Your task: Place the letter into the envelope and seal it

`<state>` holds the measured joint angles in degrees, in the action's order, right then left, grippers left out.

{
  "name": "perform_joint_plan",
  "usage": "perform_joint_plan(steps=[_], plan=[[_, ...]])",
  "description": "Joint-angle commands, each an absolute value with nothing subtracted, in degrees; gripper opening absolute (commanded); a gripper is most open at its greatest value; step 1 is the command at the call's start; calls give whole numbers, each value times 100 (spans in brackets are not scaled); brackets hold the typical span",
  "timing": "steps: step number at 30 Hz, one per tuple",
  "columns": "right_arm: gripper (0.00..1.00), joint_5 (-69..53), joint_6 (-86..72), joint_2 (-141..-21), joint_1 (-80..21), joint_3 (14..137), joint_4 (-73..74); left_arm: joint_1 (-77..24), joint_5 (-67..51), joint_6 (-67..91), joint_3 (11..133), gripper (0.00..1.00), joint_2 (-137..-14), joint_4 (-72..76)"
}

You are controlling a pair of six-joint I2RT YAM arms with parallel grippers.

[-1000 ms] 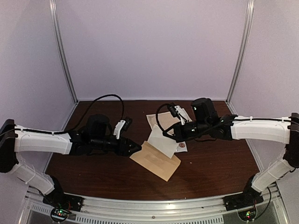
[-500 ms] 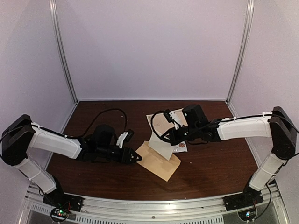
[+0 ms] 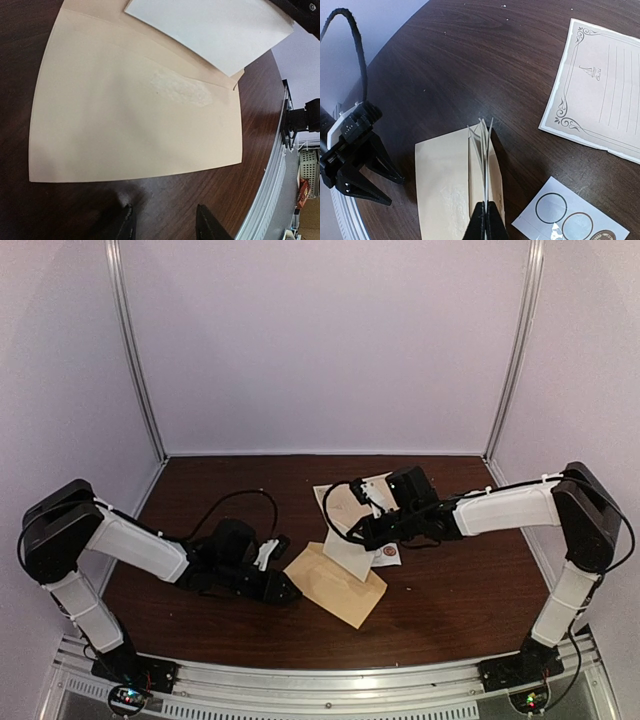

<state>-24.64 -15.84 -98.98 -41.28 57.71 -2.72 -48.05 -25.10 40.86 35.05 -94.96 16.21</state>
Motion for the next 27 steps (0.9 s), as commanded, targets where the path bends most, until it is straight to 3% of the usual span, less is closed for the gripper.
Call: perform_joint_plan(steps=[1, 27], plan=[[0, -2489, -1453, -10015, -4046, 5889, -363, -4780, -2546, 4020, 3706, 42, -9622, 1662], [0, -2626, -1736, -10550, -3986, 5832, -456, -4796, -2772, 4012, 3775, 40, -10066, 1925]])
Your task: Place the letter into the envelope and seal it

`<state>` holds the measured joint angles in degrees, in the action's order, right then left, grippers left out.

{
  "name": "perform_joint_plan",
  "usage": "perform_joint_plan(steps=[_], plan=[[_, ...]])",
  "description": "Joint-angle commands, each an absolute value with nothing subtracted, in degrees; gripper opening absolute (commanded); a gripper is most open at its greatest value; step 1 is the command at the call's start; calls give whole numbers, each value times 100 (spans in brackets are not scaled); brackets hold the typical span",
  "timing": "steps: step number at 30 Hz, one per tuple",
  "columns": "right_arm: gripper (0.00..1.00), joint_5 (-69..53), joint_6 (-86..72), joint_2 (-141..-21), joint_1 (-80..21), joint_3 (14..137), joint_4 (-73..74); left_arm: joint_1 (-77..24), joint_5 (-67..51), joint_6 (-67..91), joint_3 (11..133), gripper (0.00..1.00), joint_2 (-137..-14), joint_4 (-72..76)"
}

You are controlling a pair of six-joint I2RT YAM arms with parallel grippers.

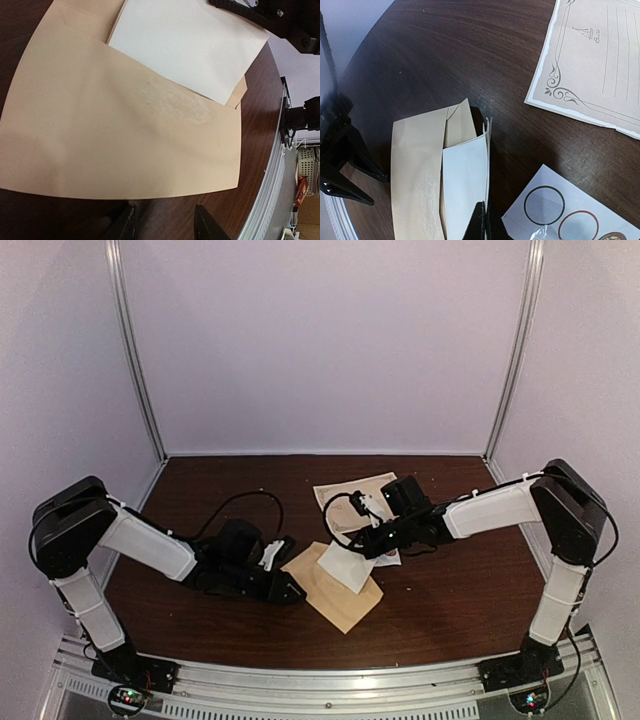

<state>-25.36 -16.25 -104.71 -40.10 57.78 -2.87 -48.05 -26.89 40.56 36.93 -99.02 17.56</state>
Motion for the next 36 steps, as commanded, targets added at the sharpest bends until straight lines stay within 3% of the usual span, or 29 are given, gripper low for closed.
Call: perform_joint_plan(steps=[1, 25, 36], plan=[[0, -2646, -1761, -10558, -3983, 5821, -490, -4796, -2784, 4016, 3779, 40, -10086, 1948], [0, -2873, -2091, -10777, -4342, 5643, -986, -4830, -2857, 4042, 3840, 40, -10261, 2083], [0, -2377, -2560, -10671, -4395, 5563, -881, -4834, -2876, 4052, 3832, 40, -10274, 2105]])
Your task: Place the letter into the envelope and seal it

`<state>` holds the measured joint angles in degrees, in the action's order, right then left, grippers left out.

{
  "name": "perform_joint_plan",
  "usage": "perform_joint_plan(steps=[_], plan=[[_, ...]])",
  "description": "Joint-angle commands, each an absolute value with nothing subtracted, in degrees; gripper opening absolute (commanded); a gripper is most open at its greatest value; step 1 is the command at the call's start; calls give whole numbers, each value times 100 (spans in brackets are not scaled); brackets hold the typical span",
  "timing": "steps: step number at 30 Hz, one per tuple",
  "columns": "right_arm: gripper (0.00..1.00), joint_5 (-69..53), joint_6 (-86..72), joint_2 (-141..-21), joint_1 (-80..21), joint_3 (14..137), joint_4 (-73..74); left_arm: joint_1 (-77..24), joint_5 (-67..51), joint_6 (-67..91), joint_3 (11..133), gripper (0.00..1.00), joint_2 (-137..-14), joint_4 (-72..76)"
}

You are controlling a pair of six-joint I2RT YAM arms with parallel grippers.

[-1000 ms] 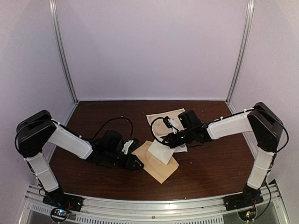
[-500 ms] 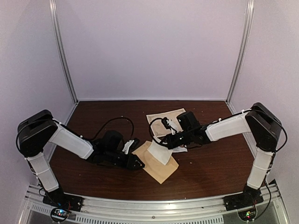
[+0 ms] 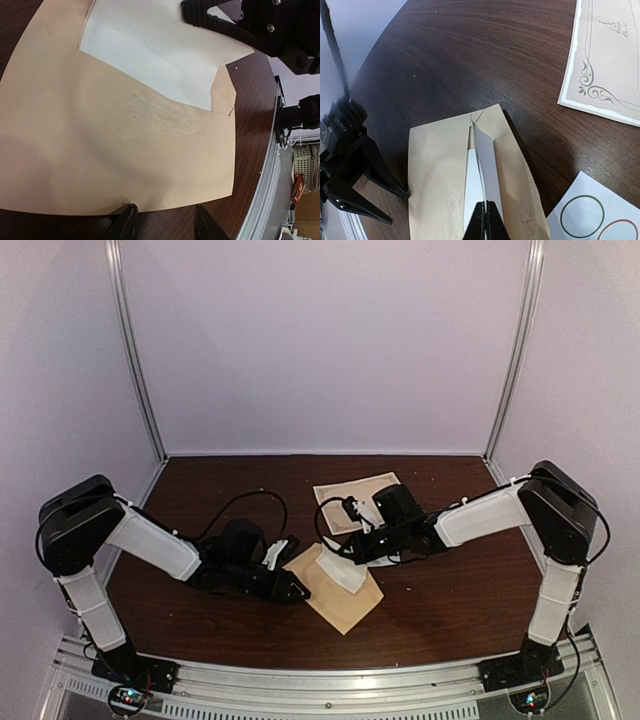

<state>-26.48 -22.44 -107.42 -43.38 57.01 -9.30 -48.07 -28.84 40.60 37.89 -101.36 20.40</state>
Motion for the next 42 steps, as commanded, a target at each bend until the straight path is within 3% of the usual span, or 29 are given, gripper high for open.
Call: perform_joint_plan(steps=[1, 25, 42], plan=[[0, -2305, -2646, -10633, -4395, 5544, -857, -4834, -2874, 4052, 3832, 40, -10274, 2101], [0, -2612, -4480, -10521, -4536, 4667, -2459, -4832, -2898, 4061, 3814, 40, -10301, 2180], [0, -1944, -4175, -10866, -5008, 5080, -1739, -4829, -2948, 4052, 3884, 40, -10361, 2188]])
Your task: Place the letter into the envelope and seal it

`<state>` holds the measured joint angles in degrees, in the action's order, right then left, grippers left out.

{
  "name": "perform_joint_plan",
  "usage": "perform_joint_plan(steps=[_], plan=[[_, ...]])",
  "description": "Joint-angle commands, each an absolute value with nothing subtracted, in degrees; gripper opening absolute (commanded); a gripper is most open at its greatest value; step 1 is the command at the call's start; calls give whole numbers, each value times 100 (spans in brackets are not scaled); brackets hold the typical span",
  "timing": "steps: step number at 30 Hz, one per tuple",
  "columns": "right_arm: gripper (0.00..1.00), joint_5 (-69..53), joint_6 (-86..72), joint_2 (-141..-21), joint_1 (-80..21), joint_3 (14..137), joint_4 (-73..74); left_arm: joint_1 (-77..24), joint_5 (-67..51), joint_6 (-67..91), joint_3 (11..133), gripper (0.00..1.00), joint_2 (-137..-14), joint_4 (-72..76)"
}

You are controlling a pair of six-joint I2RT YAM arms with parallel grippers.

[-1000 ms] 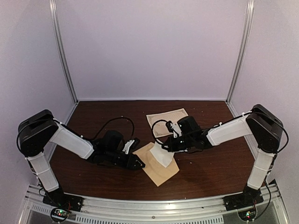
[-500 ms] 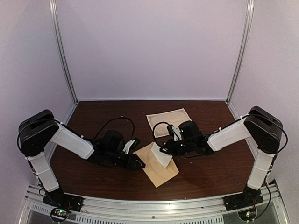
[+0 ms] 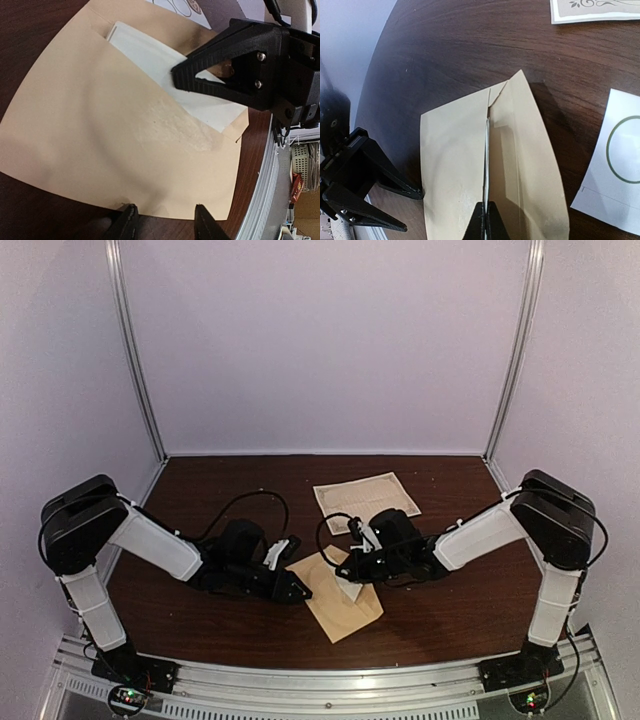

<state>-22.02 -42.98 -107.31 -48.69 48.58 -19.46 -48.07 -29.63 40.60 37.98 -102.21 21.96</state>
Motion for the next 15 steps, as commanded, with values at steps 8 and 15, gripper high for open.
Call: perform_joint_plan(steps=[8, 15], plan=[[27, -1262, -3545, -10440, -5071, 5437, -616, -4834, -2800, 3959, 3901, 40, -10210, 1989], [51, -810, -2857, -9824, -5080, 5751, 465, -4834, -2662, 3893, 3946, 41, -9977, 1793]])
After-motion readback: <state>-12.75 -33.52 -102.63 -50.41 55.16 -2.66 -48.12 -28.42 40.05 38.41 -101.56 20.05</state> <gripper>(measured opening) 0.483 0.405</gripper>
